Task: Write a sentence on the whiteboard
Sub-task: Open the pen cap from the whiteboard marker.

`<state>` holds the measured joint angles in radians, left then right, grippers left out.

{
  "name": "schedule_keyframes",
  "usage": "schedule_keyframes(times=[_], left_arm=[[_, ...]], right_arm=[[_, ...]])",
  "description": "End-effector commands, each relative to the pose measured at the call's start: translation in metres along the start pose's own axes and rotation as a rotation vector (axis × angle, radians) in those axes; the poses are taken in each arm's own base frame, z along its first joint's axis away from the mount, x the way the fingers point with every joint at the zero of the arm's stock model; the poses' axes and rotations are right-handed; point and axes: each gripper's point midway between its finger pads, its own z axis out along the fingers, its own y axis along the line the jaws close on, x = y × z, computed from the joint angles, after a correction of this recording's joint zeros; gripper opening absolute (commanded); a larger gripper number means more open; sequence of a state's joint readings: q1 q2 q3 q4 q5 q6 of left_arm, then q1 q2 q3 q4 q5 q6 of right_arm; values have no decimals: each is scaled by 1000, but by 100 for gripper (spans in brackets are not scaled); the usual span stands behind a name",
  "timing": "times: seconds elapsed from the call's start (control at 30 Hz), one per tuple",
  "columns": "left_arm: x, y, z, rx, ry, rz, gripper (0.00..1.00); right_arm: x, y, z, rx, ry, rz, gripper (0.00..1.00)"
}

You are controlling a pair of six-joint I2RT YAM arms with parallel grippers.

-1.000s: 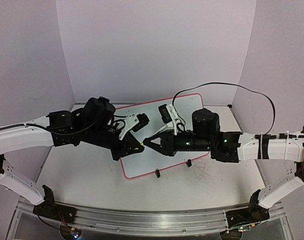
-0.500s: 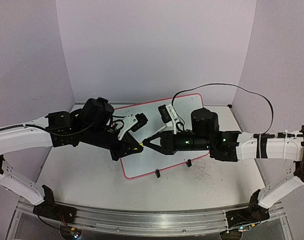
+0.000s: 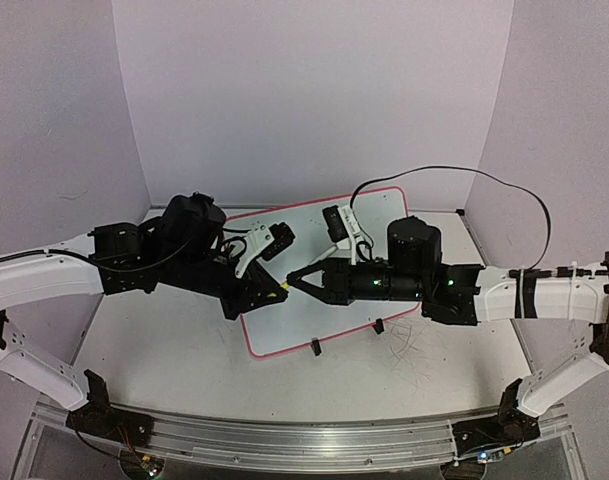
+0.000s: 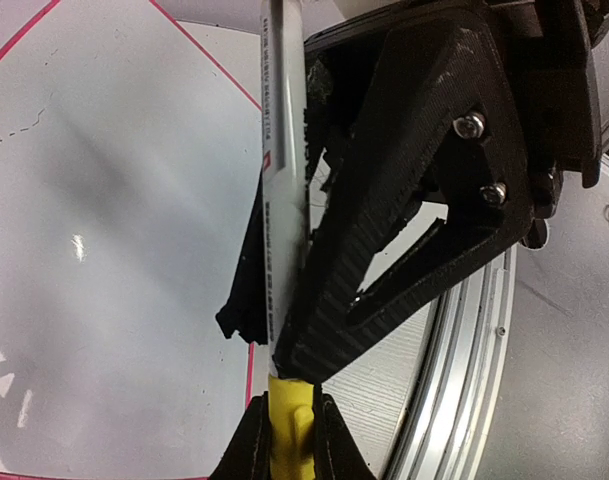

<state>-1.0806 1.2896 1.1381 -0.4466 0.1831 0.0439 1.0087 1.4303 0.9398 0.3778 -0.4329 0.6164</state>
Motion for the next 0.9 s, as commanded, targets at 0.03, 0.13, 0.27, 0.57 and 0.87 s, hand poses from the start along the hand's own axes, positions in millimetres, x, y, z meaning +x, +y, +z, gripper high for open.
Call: schedule_keyframes(times=[0.03,0.13,0.27,0.57,0.87], left_arm=[[-7,-10,-5,41,-32,33,0],[-6,-10,-4,41,-29,33,0],[-6,-10,-3,41,-29,34,0],[-8,-7,-3,26,-29,38,0],[-8,-6,-3,16,-28,38,0]], right_arm=[[-35,19,-8,-58,-123,23,23],[-38,18,-9,-50,-136,27,27],[-39,14,-10,-36,-143,45,23],[-21,22,-1,-112,-43,11,25],[-10,29,-2,-147,23,-36,23]])
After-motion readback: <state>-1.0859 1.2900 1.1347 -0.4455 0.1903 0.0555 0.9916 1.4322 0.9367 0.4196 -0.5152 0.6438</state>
